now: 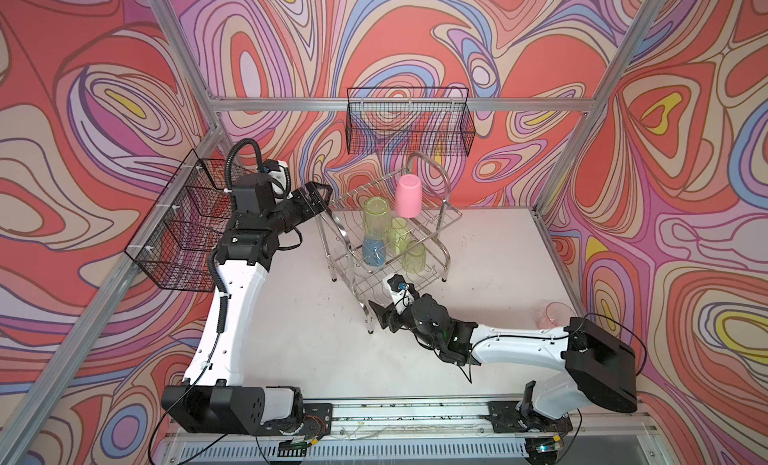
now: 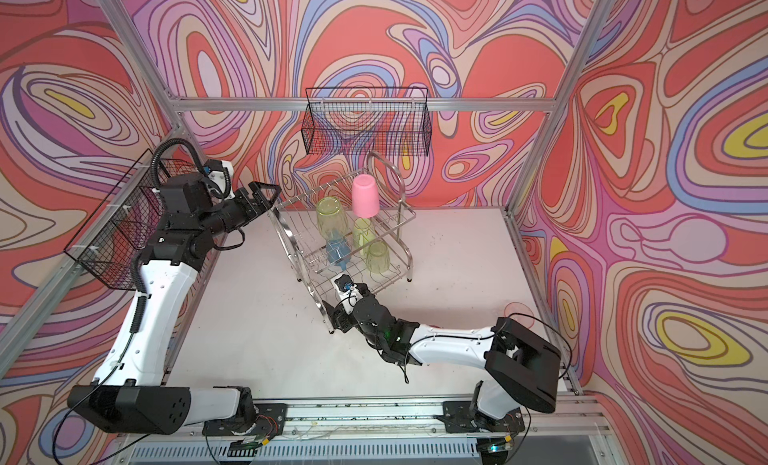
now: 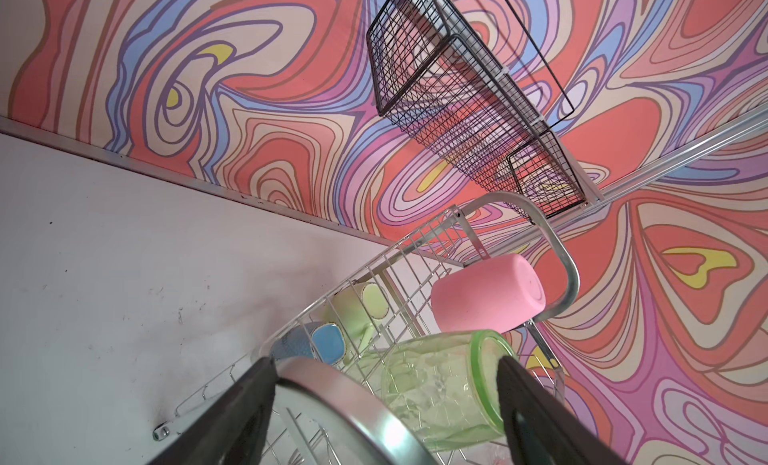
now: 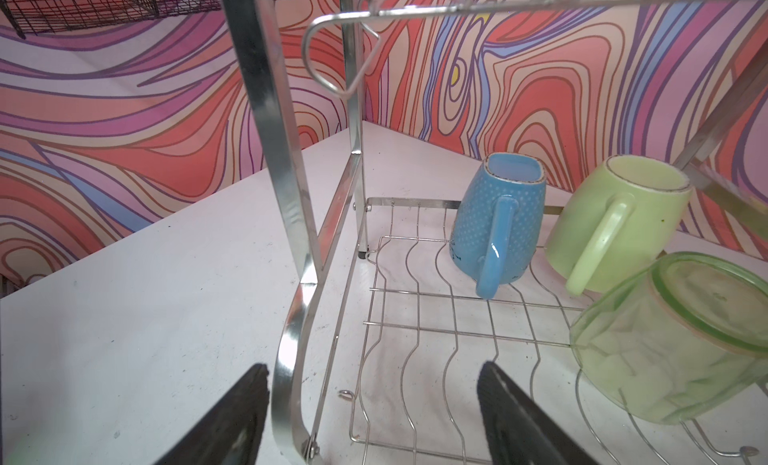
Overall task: Load the cups into the dish rack
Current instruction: 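Pull the right gripper out of the rack while left arm rises near the basket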
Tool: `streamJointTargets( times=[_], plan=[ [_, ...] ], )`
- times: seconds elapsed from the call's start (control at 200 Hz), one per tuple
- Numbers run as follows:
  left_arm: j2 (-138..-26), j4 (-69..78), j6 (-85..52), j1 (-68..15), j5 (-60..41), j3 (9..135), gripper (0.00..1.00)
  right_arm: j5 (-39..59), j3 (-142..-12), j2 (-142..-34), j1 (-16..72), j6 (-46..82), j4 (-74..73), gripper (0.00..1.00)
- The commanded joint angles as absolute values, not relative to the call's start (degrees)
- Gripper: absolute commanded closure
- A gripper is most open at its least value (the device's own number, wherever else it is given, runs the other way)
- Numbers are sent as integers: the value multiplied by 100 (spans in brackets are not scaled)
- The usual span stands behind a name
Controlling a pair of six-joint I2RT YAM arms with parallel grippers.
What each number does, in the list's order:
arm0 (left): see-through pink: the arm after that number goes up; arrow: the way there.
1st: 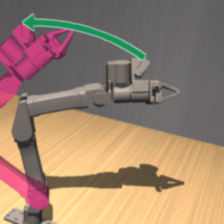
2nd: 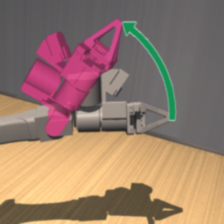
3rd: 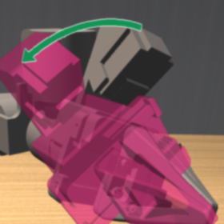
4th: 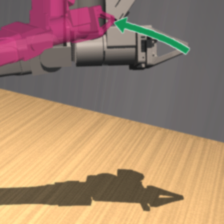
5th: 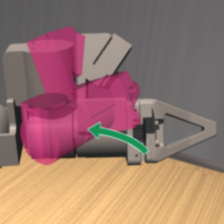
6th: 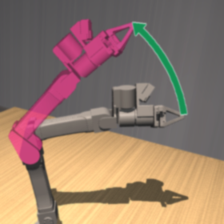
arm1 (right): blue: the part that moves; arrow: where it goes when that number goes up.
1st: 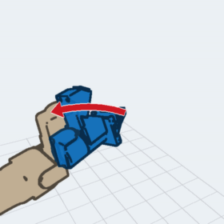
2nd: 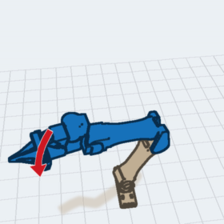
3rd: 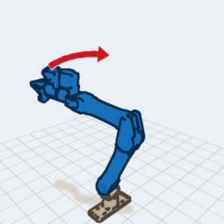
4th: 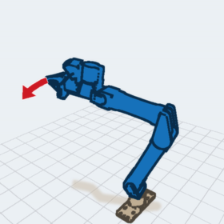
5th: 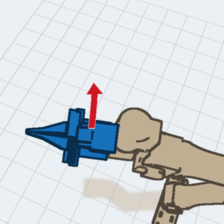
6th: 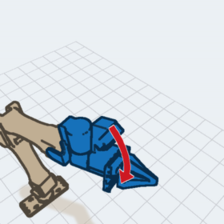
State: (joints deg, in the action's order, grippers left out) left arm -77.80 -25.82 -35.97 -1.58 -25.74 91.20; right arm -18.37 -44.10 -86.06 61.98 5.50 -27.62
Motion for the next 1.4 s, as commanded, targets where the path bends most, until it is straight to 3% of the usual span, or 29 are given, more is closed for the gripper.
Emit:
streamJointTargets(
  times=[0.0, 0.461, 0.927, 1.392],
  plan=[
    [-7973, -2286, -3736, -185, -2923, 9378, 15, -1911, -4305, -8433, 6240, 642, -2559, 19],
    [-7426, -3008, -3814, -186, -2544, 9265, 16, -1907, -4331, -8276, 6267, 775, -2124, 19],
    [-6997, -3362, -4225, -175, -2941, 8878, 15, -1811, -4248, -8192, 6267, 922, -1964, 19],
    [-7789, -3082, -4091, -168, -3269, 9504, 16, -1862, -4118, -8015, 6269, 923, -1953, 19]
  ],
)
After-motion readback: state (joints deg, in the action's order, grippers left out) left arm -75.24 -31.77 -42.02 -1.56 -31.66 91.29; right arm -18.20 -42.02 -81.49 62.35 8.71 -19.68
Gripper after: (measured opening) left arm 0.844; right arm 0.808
